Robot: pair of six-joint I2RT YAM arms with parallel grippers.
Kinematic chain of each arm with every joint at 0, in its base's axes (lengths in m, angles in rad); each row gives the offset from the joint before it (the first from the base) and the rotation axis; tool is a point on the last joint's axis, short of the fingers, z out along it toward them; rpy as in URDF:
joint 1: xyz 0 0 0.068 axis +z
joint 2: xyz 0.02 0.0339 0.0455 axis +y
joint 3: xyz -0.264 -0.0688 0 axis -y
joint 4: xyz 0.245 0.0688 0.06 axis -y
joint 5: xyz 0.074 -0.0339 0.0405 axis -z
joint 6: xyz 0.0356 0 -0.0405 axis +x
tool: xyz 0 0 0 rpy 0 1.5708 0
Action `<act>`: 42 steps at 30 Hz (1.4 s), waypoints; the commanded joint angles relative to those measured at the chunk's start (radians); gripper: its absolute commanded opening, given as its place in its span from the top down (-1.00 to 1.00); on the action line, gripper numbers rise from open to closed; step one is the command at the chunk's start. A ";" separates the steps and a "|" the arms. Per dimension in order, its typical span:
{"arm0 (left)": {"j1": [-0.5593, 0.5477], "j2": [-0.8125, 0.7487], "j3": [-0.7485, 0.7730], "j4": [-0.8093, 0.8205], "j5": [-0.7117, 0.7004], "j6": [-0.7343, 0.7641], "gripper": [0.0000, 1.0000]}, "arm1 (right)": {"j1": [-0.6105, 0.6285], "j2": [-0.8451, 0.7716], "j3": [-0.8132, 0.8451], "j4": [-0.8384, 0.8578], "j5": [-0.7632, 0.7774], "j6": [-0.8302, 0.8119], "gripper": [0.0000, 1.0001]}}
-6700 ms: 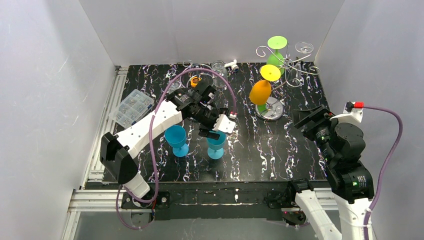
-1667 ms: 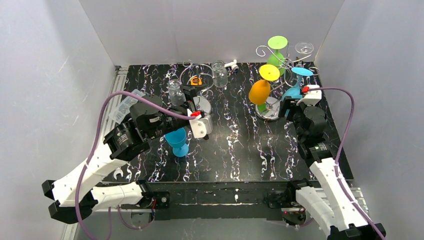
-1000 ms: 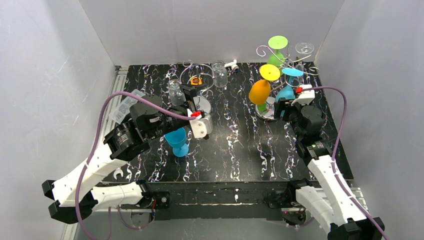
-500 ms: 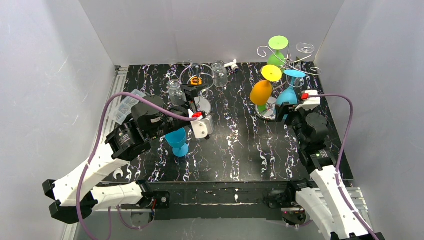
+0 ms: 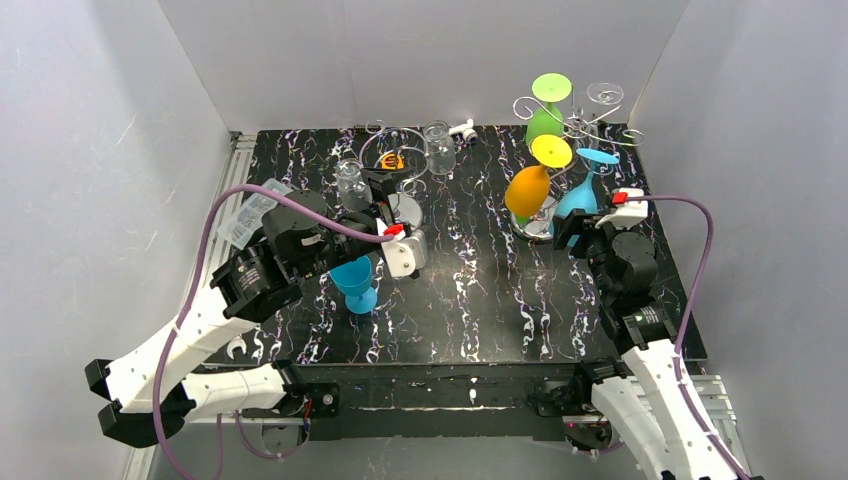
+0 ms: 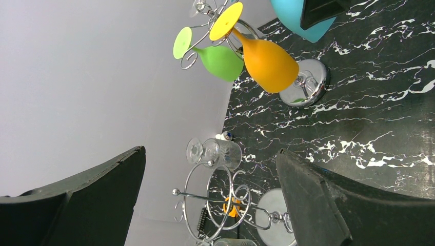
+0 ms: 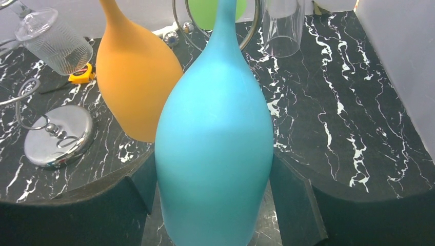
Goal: Place the wine glass upside down on the wine glass rack
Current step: Turn the wine glass upside down at the wine rack.
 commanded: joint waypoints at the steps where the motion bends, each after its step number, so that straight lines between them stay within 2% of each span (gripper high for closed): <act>1: 0.001 -0.012 -0.010 0.019 0.003 -0.002 -0.97 | 0.000 -0.038 0.008 -0.002 0.023 0.063 -0.11; 10: 0.001 -0.012 -0.013 0.024 0.009 -0.005 -0.97 | 0.000 0.004 0.027 0.007 -0.074 -0.052 -0.13; 15: 0.002 -0.016 -0.016 0.022 0.005 -0.004 -0.97 | 0.000 0.021 0.022 0.050 -0.053 -0.145 -0.16; 22: 0.001 -0.007 -0.017 0.028 0.011 -0.005 -0.97 | 0.000 0.010 -0.111 0.343 0.067 -0.180 -0.01; 29: 0.002 -0.006 -0.017 0.019 0.003 0.000 -0.97 | 0.000 -0.036 -0.166 0.474 0.131 -0.166 0.03; 35: 0.001 -0.002 -0.029 0.032 0.006 0.001 -0.97 | 0.000 -0.095 -0.215 0.505 0.090 -0.206 0.03; 42: 0.002 0.005 -0.020 0.032 0.007 -0.002 -0.97 | 0.000 -0.062 -0.215 0.509 -0.029 -0.233 0.04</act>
